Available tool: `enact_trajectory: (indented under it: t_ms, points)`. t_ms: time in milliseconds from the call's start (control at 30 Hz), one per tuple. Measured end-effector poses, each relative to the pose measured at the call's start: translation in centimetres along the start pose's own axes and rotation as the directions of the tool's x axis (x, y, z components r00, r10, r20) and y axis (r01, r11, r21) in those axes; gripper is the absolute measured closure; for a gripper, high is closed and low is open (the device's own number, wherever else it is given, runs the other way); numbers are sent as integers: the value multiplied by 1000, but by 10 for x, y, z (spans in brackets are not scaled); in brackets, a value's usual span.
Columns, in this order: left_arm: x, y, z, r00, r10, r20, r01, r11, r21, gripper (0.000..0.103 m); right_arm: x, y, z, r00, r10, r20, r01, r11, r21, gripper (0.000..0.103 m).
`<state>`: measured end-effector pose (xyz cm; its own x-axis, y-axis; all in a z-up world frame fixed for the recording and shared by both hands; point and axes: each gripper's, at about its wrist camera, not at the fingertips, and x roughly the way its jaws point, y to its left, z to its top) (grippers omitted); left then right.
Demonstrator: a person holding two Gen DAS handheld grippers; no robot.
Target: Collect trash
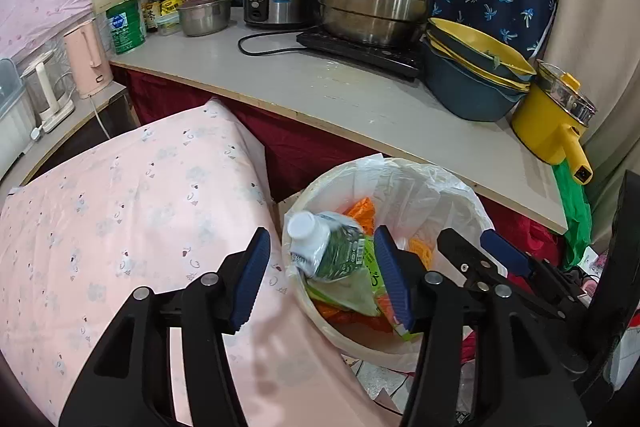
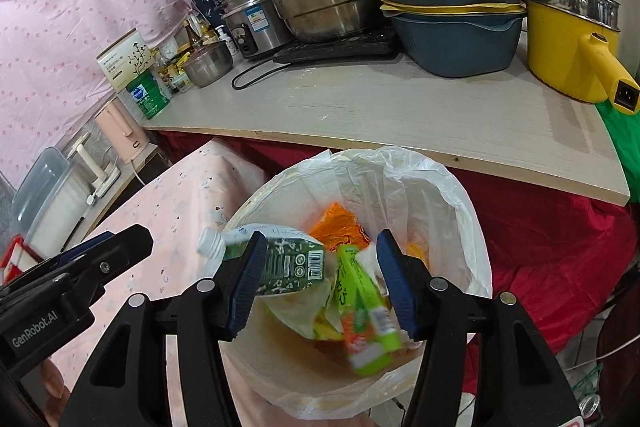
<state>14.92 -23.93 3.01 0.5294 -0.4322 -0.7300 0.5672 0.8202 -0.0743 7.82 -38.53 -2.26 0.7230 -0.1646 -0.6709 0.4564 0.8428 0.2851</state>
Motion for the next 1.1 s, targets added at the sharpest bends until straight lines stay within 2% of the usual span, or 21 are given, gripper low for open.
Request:
enact_trajectory:
  t_ms: [433,467,500,1100]
  points:
    - [-14,4,-11,999,40,19,-40,999,8,45,-14,11,-6,1000,8,4,-8,1000,-24,46]
    - [-15,5,-11,999,45,20,-45,999,6,41,-15,12,-6,1000,8,5,-8,1000,-26,45]
    - [-17,5,-12,999,48,25,-48,999,3,38,-16,13,-6,1000,9,5,-9,1000,-29,43]
    - [-38,9,-30,994,101,50,-101,995,4,32,-37,19,-18,1000,5,5,-4,997,-78,31]
